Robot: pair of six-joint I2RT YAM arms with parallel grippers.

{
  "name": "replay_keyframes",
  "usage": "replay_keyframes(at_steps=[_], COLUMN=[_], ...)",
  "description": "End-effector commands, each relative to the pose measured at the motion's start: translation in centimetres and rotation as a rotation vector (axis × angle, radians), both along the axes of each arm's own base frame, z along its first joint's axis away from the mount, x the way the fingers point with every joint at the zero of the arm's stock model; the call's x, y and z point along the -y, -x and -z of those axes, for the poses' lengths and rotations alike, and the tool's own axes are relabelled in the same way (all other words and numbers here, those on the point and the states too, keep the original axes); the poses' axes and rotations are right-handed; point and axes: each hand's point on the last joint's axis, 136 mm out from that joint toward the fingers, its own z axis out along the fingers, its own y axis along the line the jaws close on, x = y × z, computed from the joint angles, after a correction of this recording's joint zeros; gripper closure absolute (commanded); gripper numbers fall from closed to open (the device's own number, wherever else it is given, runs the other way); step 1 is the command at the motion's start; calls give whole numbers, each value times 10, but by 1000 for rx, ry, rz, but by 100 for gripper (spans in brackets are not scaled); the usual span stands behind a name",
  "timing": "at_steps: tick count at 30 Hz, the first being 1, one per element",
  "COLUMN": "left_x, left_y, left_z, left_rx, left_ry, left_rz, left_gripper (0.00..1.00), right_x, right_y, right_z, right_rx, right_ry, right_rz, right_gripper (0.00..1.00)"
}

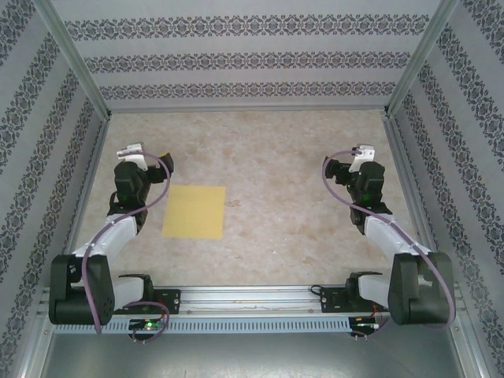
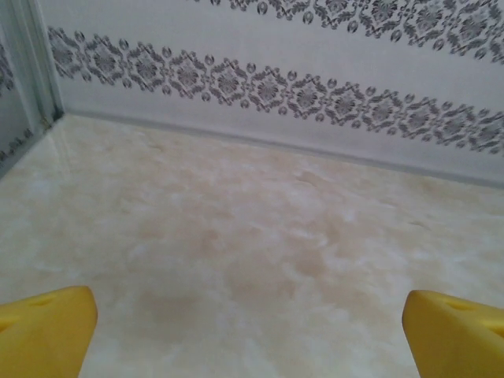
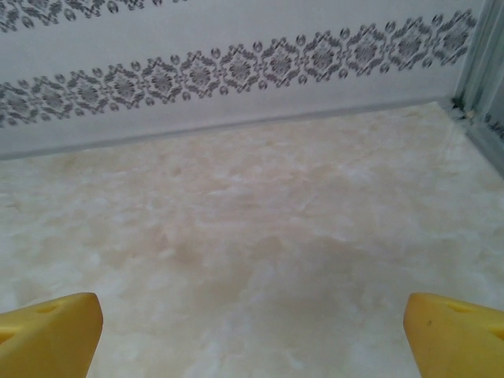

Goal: Fold a paper plane with a square sheet of paper (fold left side to right side)
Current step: Move the square sheet of paper to the center of the table.

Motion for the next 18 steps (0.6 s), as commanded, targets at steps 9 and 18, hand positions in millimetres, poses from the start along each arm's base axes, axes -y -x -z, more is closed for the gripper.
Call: replay_keyframes(at_steps=[9,18], left_x=[110,156], left_y=[69,80], left_z=[86,141], left_rx=[-686,-930], left_ry=[405,402], left_rz=[358,434], left_gripper=[5,25], right_x=[-61,-71], right_y=[62,78], right_z=[29,41], right_rx=[-442,-533], right_ry=[-401,-449], right_rz=[-212,-234], right_gripper=[6,13])
